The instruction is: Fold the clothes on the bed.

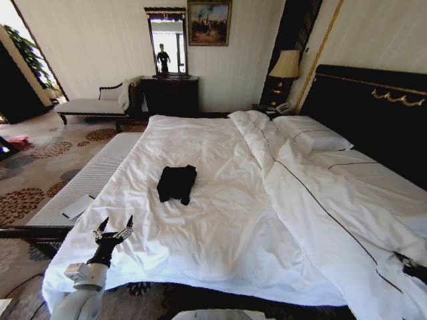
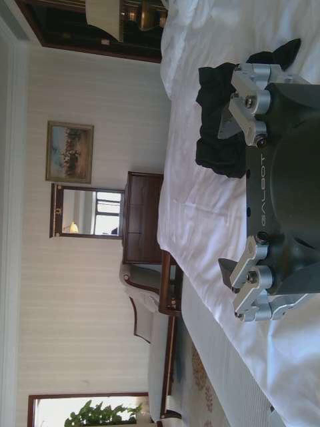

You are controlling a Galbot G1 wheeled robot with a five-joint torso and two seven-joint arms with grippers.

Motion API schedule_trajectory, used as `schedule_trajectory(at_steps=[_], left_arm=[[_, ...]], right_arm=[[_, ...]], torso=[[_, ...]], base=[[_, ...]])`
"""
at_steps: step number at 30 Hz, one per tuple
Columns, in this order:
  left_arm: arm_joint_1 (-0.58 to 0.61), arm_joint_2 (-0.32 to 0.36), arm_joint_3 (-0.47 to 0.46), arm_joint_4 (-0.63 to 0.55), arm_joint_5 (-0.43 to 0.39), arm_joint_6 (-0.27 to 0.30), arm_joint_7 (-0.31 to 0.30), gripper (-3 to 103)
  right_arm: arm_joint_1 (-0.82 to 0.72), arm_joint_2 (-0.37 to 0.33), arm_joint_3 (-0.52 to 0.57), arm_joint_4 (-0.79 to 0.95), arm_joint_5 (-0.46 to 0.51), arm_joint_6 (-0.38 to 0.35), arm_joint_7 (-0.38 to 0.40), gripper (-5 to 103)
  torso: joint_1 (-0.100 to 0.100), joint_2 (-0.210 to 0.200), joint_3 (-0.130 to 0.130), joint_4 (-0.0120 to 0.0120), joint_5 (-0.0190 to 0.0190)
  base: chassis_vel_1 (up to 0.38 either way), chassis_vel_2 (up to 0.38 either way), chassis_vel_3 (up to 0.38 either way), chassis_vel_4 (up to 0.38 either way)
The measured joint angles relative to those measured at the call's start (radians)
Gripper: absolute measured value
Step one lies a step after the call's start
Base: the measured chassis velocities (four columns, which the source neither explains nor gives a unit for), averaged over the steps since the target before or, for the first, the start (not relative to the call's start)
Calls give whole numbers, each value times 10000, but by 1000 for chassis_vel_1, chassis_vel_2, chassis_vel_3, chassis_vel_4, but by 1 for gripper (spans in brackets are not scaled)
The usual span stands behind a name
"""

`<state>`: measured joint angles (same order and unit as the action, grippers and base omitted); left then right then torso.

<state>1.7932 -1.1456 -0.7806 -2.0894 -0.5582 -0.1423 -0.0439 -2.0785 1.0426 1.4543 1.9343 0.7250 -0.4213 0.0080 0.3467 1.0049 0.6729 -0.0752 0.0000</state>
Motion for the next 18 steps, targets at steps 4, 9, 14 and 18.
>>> schedule_trajectory(at_steps=[4,9,14,18], left_arm=[[52,32,-35,59,-52,-21,-2,100],[89,-45,-35,121,-49,-56,-3,100],[84,-233,-2,49,42,-43,-10,100],[95,-267,3,25,60,-20,-14,100]], right_arm=[[-34,272,18,-359,-61,82,-15,3],[9,965,-201,-719,-219,156,-16,3],[255,1505,-685,-1046,-637,269,4,3],[412,1613,-866,-1382,-814,383,12,3]], torso=[[0,0,0,0,1],[0,-1,0,3,0],[0,-1,0,6,-1],[0,-1,0,6,-1]], base=[[0,0,0,0],[0,0,0,0],[0,0,0,0],[0,0,0,0]])
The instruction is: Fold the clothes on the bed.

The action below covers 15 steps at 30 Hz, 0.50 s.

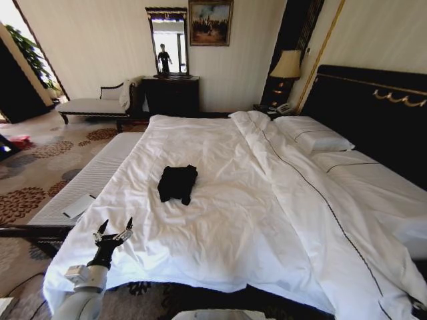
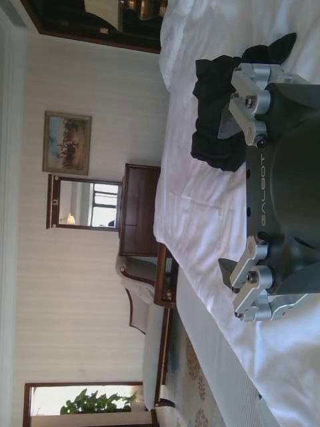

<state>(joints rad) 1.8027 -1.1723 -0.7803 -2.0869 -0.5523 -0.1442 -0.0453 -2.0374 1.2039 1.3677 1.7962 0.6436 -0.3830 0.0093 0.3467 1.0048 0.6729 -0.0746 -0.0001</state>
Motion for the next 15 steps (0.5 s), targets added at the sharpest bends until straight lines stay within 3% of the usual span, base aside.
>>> schedule_trajectory(at_steps=[15], left_arm=[[155,-27,-119,-89,59,21,-32,100]], right_arm=[[962,189,-891,-1650,-553,462,46,3]], torso=[[0,0,-1,-10,-2]], base=[[0,0,0,0]])
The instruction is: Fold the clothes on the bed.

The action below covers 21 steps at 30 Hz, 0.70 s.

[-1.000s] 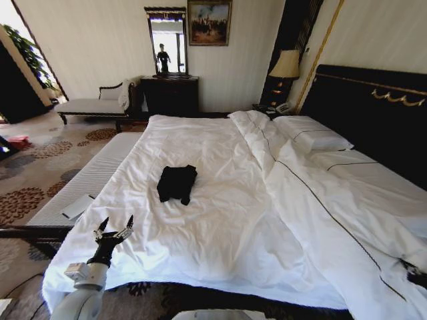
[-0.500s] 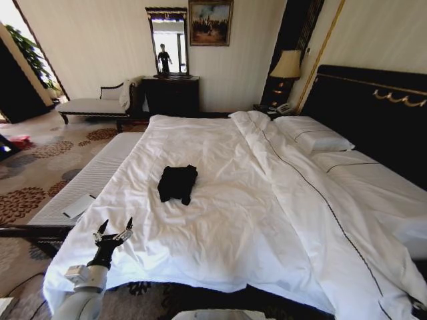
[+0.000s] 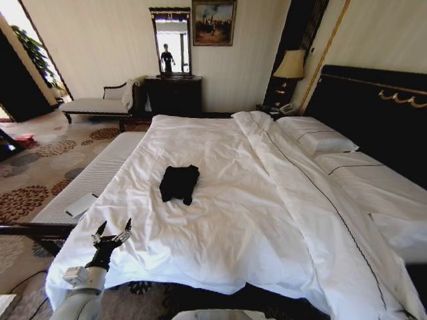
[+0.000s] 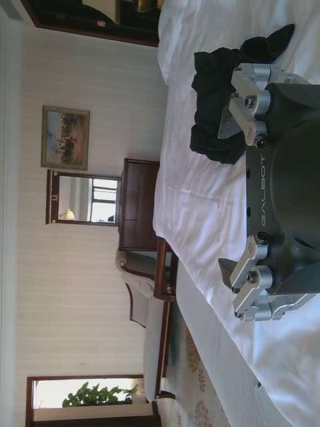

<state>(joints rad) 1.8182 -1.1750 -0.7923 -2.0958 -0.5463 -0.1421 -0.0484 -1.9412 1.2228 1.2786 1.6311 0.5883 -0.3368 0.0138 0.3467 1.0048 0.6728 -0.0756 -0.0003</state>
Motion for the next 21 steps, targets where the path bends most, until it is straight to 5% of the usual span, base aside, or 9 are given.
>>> schedule_trajectory(at_steps=[21], left_arm=[[217,-182,1,-242,206,28,-32,100]], right_arm=[[454,225,-815,-876,-479,279,133,1]], torso=[[0,0,1,4,2]], base=[[0,0,0,0]])
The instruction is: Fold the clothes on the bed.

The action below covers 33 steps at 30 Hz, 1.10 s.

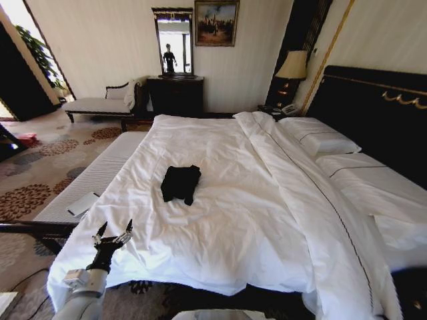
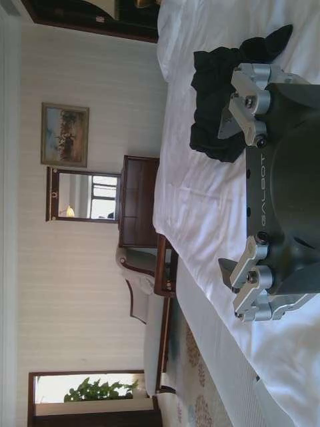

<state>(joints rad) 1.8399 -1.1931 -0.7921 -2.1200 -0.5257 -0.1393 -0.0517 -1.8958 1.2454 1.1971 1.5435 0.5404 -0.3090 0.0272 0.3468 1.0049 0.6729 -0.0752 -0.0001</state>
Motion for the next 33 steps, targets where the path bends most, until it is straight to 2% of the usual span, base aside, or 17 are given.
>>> schedule_trajectory(at_steps=[1,4,5,6,9,10,12,15,16,17,19,21,24,27,30,33], left_arm=[[0,0,0,0,0,0,0,100],[11,-19,-3,0,-4,1,-6,100],[12,-29,-2,11,-4,1,-7,100],[12,-29,-2,11,-4,1,-7,100],[12,-38,13,32,-5,0,-6,100],[12,-38,13,32,-5,0,-6,100],[-6,-26,21,45,-10,0,-7,100],[-42,-16,25,61,-11,0,-7,100],[-47,-17,26,61,-12,0,-7,100],[-47,-16,28,59,-13,0,-7,100],[-48,-16,28,58,-12,0,-7,100],[-47,-15,27,57,-17,0,-7,100],[-46,-11,23,57,-21,0,-7,100],[-48,-14,21,53,-21,0,-8,100],[-43,-18,24,38,-7,0,-8,100],[-39,-20,32,-19,39,1,-9,100]], right_arm=[[0,0,0,0,0,0,0,1],[-52,64,0,154,34,-64,41,11],[-63,75,26,228,88,-68,97,16],[-63,75,26,228,88,-68,97,16],[-114,142,82,406,211,-22,136,33],[-114,142,82,406,211,-22,136,33],[-151,171,114,517,225,32,133,43],[-200,192,180,672,248,87,122,48],[-239,195,232,787,279,117,109,54],[-273,197,286,901,314,142,96,65],[-290,199,315,963,329,151,93,65],[-361,216,422,1229,387,180,81,76],[-437,236,535,1551,450,200,76,81],[-573,273,740,2185,685,304,69,96],[-650,288,846,2553,876,483,27,99],[-741,287,1006,3026,1158,1148,-389,100]], torso=[[0,0,0,0,0],[-1,0,2,-35,12],[-3,0,2,-29,8],[-3,0,2,-29,8],[-4,0,1,-18,10],[-4,0,1,-18,10],[-3,0,2,-7,4],[-3,-2,2,-6,3],[-3,-2,2,-5,2],[-3,-1,1,-2,1],[-3,-1,1,-1,1],[-3,-1,0,-1,2],[-3,-1,0,-1,1],[-1,-1,0,-1,1],[-1,-1,0,-1,1],[-1,-1,0,-2,1]], base=[[0,0,0,0],[0,0,0,0],[0,0,0,0],[0,0,0,0],[0,0,0,0],[0,0,0,0],[0,0,0,0],[0,0,0,0],[0,0,0,0],[0,0,0,0],[0,0,0,0],[0,0,0,0],[0,0,0,0],[0,0,0,0],[0,0,0,0],[0,0,0,0]])
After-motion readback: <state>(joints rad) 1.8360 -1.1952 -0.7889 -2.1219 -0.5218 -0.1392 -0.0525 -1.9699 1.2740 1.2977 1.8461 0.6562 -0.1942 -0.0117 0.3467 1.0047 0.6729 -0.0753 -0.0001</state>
